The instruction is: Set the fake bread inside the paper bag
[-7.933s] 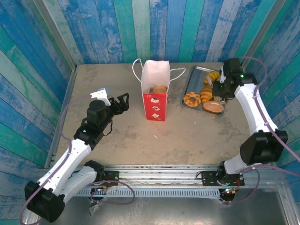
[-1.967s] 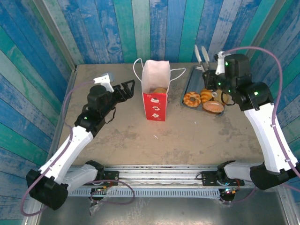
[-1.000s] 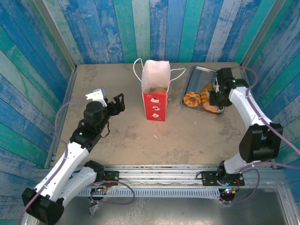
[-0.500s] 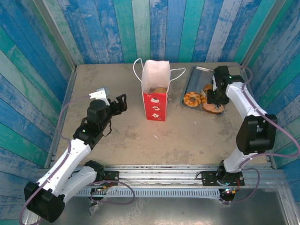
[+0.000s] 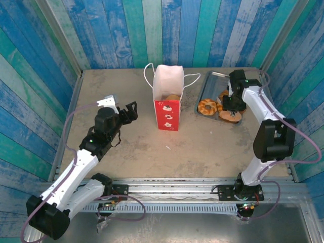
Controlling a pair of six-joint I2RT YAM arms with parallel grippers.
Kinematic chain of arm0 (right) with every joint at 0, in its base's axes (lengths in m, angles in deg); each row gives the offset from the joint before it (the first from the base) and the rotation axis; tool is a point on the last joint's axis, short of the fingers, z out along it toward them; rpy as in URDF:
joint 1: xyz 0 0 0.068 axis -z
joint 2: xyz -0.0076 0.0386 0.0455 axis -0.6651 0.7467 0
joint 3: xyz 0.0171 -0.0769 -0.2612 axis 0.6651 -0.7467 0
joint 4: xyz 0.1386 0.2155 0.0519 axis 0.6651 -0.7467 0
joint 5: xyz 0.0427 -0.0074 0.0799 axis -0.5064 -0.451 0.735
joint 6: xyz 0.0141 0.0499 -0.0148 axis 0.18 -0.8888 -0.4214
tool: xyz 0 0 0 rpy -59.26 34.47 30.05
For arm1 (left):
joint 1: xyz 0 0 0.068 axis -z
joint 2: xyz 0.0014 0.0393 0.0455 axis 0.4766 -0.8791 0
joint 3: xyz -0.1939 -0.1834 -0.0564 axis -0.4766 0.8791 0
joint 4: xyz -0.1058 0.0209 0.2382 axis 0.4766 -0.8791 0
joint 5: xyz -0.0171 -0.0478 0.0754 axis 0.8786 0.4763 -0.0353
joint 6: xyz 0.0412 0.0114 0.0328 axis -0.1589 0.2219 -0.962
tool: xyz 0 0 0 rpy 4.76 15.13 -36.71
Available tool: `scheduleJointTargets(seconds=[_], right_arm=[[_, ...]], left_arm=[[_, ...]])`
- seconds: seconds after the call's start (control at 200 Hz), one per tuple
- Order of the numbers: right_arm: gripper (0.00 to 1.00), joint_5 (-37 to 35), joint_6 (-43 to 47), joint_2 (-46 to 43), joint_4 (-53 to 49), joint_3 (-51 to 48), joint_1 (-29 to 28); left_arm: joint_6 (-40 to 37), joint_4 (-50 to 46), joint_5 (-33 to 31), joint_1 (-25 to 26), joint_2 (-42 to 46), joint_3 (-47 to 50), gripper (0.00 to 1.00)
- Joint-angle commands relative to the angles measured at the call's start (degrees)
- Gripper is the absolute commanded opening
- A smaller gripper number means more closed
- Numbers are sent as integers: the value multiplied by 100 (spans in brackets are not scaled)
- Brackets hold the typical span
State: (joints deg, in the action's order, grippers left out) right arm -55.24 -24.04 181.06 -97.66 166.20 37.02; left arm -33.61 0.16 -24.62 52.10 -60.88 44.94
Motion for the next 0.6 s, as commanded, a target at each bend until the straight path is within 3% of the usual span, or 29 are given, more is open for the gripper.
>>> scheduleJointTargets(seconds=[0.0,0.341,0.596], right_arm=[[52,94,127,157,-119,246,36],[44,252,311,558,-509,669,9],[40,173,320,266,-508,773,-18]], left_arm=[[7,64,19,2,-26,-45,94],[-4,-46,6,0,43,-80,94],[-22,-154,-23,3,154,-157,94]])
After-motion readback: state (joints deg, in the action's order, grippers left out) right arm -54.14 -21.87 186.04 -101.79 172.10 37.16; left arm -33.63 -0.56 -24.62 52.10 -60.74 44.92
